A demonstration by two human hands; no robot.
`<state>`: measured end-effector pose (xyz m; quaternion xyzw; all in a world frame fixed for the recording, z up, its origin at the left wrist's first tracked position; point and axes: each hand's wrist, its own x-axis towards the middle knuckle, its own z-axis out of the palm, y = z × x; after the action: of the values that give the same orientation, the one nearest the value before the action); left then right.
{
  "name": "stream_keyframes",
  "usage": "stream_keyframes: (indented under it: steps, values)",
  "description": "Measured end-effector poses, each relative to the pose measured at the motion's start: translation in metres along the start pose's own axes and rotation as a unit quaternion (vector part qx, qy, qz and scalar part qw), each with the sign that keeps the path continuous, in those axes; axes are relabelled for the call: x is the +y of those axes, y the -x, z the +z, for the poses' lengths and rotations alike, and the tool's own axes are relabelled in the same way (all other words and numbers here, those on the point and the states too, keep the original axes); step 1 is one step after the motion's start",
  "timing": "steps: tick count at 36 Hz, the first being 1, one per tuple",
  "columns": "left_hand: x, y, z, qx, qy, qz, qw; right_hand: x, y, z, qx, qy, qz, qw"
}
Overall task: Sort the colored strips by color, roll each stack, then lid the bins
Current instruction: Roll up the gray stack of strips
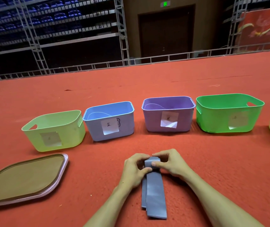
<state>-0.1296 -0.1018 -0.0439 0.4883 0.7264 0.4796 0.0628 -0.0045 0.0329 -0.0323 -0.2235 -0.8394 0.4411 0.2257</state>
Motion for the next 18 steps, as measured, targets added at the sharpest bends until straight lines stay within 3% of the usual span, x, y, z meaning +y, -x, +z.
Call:
stream_keyframes:
  steps: [8, 18]
  values:
    - [0.006, -0.001, -0.007, -0.026, 0.071, -0.056, 0.996, 0.007, 0.006, 0.006, 0.027, -0.043, 0.011, 0.999]
    - [0.008, 0.008, -0.008, -0.068, 0.065, -0.111, 0.989, -0.001, 0.024, 0.013, 0.077, -0.009, -0.022, 0.997]
